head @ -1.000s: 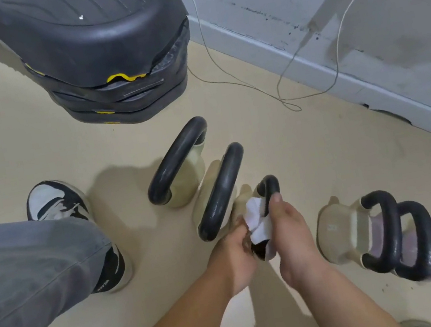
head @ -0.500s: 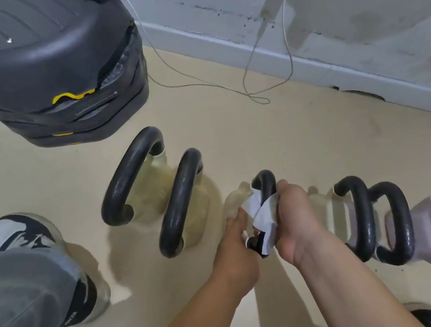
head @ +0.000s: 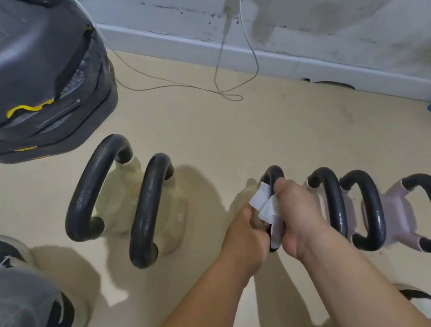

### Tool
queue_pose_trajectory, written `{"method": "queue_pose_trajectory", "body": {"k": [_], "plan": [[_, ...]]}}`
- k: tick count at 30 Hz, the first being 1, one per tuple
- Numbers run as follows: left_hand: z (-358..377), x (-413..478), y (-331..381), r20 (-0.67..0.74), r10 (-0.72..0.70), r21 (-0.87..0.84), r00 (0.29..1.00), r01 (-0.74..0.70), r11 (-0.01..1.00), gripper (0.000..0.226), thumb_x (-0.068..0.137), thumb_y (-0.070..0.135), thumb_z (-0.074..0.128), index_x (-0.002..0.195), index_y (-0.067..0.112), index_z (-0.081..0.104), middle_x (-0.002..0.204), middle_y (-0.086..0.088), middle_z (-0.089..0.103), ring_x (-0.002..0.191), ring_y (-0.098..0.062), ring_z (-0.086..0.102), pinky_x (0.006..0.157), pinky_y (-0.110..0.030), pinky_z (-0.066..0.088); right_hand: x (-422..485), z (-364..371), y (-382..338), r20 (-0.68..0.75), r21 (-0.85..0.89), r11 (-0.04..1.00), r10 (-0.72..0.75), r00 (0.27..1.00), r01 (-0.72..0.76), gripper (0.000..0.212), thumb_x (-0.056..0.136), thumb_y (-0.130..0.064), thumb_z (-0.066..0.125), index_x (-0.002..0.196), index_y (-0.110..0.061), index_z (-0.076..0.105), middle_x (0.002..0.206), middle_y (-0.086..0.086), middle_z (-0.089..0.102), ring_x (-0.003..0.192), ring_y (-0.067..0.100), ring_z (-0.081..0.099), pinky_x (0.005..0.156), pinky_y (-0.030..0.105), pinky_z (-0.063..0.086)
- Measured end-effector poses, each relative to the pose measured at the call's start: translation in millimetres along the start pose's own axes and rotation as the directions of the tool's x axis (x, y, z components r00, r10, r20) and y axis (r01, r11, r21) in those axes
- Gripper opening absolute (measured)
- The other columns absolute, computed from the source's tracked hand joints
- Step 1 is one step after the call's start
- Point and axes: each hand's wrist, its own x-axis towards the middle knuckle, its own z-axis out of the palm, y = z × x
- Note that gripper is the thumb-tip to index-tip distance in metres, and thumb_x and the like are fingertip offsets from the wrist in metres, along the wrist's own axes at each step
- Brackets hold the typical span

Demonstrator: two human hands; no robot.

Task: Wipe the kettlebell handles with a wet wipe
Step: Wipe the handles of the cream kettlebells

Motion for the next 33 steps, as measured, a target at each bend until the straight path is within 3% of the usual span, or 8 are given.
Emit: {"method": "queue_pose_trajectory", "body": {"k": [4,9,11,15,17,21,26,33], "plan": [[-7,-9,1,-0.037,-0.123,-0.152,0.992,0.116,0.982,0.026,0.097,0.016,0.046,0.109,0.036,0.057,0.108,0.009,0.065,0.099,-0.011,0.062,0.087,-0.024,0.048,-4,0,4,-0.023,-0.155,0.985,-0.086,0.996,0.081,0.033,0.107,-0.020,0.035,0.083,-0.012,0.056,0.062,0.003,0.056,0.052,0.019,0.052,0.047,0.024,0.042],[-12,-25,10,-0.049,-0.088,-0.163,0.995,0.079,0.983,0.046,0.085,0.021,0.053,0.130,0.015,0.060,0.125,-0.010,0.068,0.117,-0.031,0.064,0.098,-0.044,0.055,-24,3,-1,-0.102,-0.352,0.867,-0.411,0.906,0.354,0.028,0.110,-0.019,0.031,0.118,-0.012,0.057,0.087,-0.003,0.055,0.074,0.011,0.053,0.063,0.024,0.048],[-15,-33,19,-0.056,-0.076,-0.206,0.996,0.063,0.977,0.025,0.095,0.013,0.052,0.116,0.011,0.066,0.106,-0.009,0.070,0.102,-0.030,0.067,0.085,-0.026,0.058,-43,8,-11,-0.047,-0.331,0.814,-0.519,0.854,0.477,0.035,0.109,-0.027,0.032,0.118,-0.015,0.063,0.096,-0.003,0.069,0.088,0.020,0.065,0.080,0.033,0.051],[-37,-62,44,-0.008,-0.121,-0.416,0.993,0.106,0.903,0.023,0.102,0.016,0.046,0.097,0.014,0.069,0.097,-0.005,0.073,0.089,-0.024,0.069,0.086,-0.033,0.058,-73,19,-31,0.271,-0.146,0.929,-0.294,0.916,0.341,0.022,0.093,-0.016,0.053,0.085,-0.009,0.073,0.087,0.014,0.077,0.072,0.024,0.066,0.066,0.032,0.047],[-55,-86,56,-0.027,-0.116,-0.513,0.993,0.086,0.854,0.033,0.106,0.030,0.043,0.110,0.011,0.069,0.107,-0.011,0.076,0.098,-0.027,0.073,0.093,-0.039,0.058,-85,30,-29,0.341,-0.152,0.933,-0.261,0.903,0.326,0.017,0.074,-0.004,0.058,0.063,-0.013,0.049,0.078,0.008,0.053,0.063,0.023,0.049,0.062,0.031,0.035],[-93,-117,64,-0.098,-0.050,-0.580,0.994,-0.016,0.815,0.059,0.100,0.061,0.041,0.104,0.014,0.075,0.095,-0.009,0.079,0.092,-0.024,0.076,0.095,-0.042,0.056,-107,52,-12,0.415,-0.188,0.936,-0.201,0.887,0.299,0.018,0.065,-0.004,0.055,0.066,-0.014,0.040,0.076,0.015,0.035,0.060,0.039,0.042,0.067,0.036,0.033],[-145,-142,65,-0.120,-0.009,-0.483,0.993,-0.050,0.874,0.021,0.094,0.030,0.067,0.108,0.015,0.073,0.100,-0.008,0.079,0.090,-0.025,0.077,0.080,-0.040,0.062,-117,77,13,0.404,-0.245,0.937,-0.135,0.905,0.249,0.039,0.080,-0.003,0.050,0.109,0.000,0.076,0.106,0.020,0.077,0.100,0.039,0.075,0.103,0.048,0.054],[-195,-151,35,-0.105,-0.038,-0.634,0.994,-0.037,0.773,0.046,0.092,0.042,0.064,0.130,0.016,0.060,0.118,-0.015,0.073,0.108,-0.033,0.071,0.103,-0.053,0.050,-99,92,48,0.374,-0.368,0.906,-0.064,0.925,0.211,0.041,0.081,0.000,0.055,0.117,0.000,0.074,0.116,0.021,0.076,0.102,0.038,0.075,0.078,0.043,0.064]]}}
